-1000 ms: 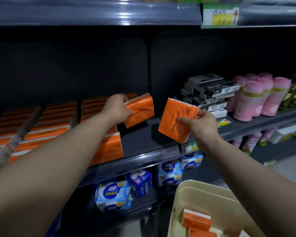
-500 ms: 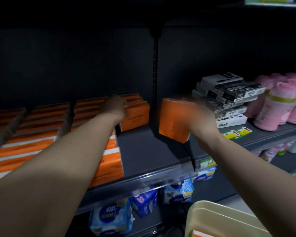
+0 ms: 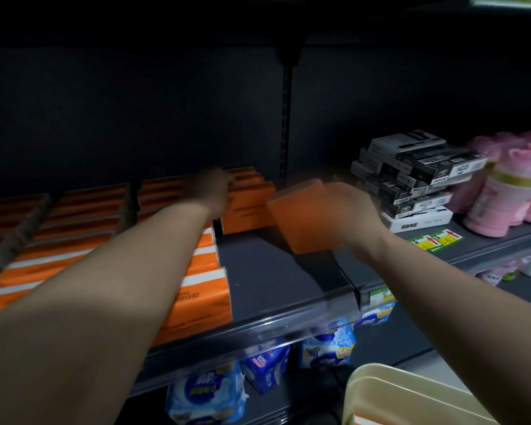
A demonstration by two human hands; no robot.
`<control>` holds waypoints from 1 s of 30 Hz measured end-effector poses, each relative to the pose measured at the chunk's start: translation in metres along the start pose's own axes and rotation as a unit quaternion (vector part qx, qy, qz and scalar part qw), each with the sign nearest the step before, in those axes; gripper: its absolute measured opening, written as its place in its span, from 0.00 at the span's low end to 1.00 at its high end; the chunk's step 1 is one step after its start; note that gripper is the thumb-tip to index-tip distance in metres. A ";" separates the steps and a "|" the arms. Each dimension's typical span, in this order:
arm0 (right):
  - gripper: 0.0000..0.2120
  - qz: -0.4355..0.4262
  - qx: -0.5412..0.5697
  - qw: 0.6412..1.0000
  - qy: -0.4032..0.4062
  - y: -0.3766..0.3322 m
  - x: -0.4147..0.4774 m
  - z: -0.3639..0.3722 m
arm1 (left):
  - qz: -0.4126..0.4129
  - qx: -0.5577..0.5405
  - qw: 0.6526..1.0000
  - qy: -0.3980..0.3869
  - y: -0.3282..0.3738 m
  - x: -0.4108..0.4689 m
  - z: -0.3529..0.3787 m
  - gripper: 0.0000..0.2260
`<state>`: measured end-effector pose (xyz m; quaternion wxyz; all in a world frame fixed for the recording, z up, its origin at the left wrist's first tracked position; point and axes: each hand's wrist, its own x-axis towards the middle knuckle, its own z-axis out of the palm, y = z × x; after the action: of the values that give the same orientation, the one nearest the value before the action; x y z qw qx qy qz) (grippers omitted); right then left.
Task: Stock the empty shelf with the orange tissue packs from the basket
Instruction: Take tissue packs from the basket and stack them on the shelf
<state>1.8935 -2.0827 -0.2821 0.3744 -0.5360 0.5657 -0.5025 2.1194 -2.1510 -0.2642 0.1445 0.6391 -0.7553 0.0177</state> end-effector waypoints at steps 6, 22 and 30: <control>0.25 -0.057 -0.148 0.986 -0.051 -0.013 0.011 0.032 | -0.044 -0.064 0.997 0.025 -0.016 -0.017 -0.018 0.19; 0.33 -0.108 -0.260 0.956 -0.079 -0.007 0.019 0.080 | -0.105 -0.059 0.992 0.022 -0.049 -0.063 -0.020 0.16; 0.36 -0.050 -0.236 0.964 -0.116 -0.019 0.040 0.089 | -0.106 -0.062 0.992 0.009 -0.053 -0.066 -0.017 0.18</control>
<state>1.9777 -2.1352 -0.2785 0.2750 -0.6911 0.5936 -0.3072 2.1830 -2.0937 -0.2725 0.1915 0.7049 -0.6818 -0.0394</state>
